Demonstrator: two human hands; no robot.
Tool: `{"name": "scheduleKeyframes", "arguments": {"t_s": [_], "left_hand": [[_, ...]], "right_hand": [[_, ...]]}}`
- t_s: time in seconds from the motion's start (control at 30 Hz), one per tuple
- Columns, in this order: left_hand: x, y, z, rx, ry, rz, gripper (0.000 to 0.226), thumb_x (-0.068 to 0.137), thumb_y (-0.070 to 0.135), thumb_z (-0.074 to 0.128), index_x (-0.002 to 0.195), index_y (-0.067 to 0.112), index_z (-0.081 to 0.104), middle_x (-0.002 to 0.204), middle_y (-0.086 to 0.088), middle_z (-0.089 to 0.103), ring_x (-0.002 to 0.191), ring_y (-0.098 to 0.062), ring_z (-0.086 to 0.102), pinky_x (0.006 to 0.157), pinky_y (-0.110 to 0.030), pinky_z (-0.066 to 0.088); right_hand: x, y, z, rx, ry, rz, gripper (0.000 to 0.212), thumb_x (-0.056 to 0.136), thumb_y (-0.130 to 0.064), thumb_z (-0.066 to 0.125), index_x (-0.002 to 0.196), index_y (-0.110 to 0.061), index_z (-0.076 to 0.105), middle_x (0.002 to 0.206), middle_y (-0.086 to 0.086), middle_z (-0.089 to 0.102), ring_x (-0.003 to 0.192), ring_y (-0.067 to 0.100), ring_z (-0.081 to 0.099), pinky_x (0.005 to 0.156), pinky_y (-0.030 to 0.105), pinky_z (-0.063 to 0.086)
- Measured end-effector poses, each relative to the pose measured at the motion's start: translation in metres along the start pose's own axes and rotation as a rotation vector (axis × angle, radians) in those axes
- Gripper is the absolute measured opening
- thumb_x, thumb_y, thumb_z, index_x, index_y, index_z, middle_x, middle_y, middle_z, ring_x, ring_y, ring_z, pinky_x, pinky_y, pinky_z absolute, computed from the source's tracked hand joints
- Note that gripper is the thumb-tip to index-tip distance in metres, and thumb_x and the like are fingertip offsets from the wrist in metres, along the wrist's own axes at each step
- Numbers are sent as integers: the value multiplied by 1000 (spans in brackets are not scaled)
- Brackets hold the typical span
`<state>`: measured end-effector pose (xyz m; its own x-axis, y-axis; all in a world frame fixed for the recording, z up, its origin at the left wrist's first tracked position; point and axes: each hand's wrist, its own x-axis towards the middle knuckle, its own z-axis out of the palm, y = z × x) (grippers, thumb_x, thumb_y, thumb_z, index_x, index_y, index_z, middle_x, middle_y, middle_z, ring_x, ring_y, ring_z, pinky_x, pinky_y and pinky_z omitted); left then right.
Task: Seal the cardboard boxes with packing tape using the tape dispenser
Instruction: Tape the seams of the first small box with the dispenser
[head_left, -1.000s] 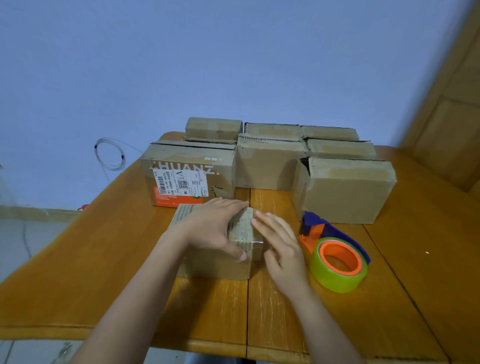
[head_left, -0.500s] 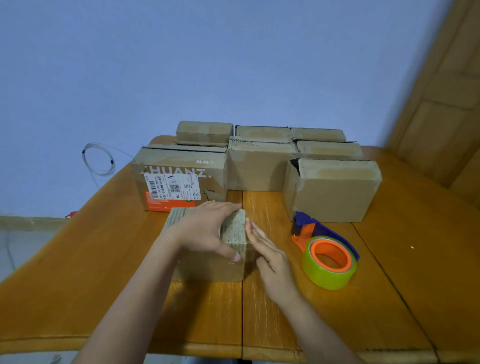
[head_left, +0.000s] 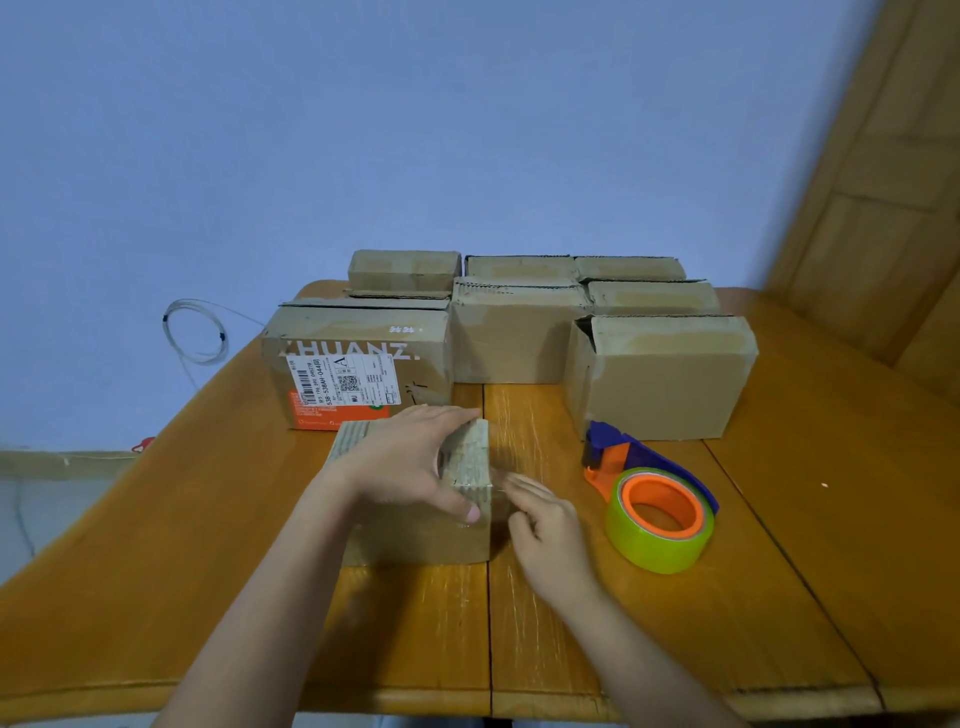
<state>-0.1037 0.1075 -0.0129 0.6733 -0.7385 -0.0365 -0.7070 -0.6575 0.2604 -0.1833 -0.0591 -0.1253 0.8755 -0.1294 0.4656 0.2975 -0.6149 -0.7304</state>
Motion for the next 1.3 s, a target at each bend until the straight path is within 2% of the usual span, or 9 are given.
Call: {"name": "scheduleKeyframes", "arguments": {"t_s": [0.27,0.4,0.6,0.73,0.83,0.97,1.1,1.2,1.3], "left_hand": [[2,0,1,-8,4,-31,126,44,85,47,151,25,21,152,8,31,138,-11,27,112,-30,21],[2,0,3,-9,8,-36,123,46,83,55,150,26,23,149,8,35,135,-11,30,111,-30,25],[1,0,1,-30,5,-28,121,46,83,51,149,27,25,147,9,37,133,-10,33,110,-30,27],[-1,2,0,-27,-6,-23,120,46,84,51,149,26,25,148,9,37,133,-9,33,111,-30,26],[-3,3,-2,-39,-1,-14,119,47,83,54,149,26,27,147,9,38,132,-9,34,112,-29,27],[-5,0,-5,-54,-3,28,126,42,89,57,147,26,30,143,10,42,128,-7,38,111,-30,30],[-6,-3,-5,-70,9,55,117,47,82,60,146,27,32,141,11,43,125,-4,38,110,-29,31],[-5,-3,-4,-64,14,68,113,50,79,60,146,26,32,140,12,44,125,-4,39,109,-29,31],[-4,-6,-3,-80,19,70,112,50,78,60,146,27,32,139,13,44,123,-4,39,108,-27,31]], "right_hand": [[0,2,2,-60,-136,32,54,89,4,45,139,-15,49,138,-7,50,130,1,38,108,11,27],[0,1,0,110,-130,121,47,91,4,44,133,-14,57,131,-3,58,124,2,48,107,23,38],[4,-1,-7,353,-161,311,48,94,6,39,124,-24,62,123,-2,58,114,3,52,97,17,42],[12,-8,-15,402,44,324,48,92,7,42,98,-33,67,111,-2,61,100,-5,57,90,10,43],[24,-15,-16,406,138,244,48,91,5,48,103,-38,63,112,-10,59,106,-5,52,87,6,40],[48,-23,-16,514,83,184,34,86,-16,56,110,-40,60,118,-3,61,110,8,54,92,21,43],[47,-22,-11,542,57,143,24,81,-36,61,102,-27,67,102,0,68,102,15,61,91,33,49],[48,-15,-8,487,59,152,11,89,-18,64,96,-24,68,95,-2,68,95,12,62,89,41,51],[54,-15,-7,467,44,203,21,89,-5,63,93,-25,67,93,-3,67,91,11,62,90,41,51]]}}
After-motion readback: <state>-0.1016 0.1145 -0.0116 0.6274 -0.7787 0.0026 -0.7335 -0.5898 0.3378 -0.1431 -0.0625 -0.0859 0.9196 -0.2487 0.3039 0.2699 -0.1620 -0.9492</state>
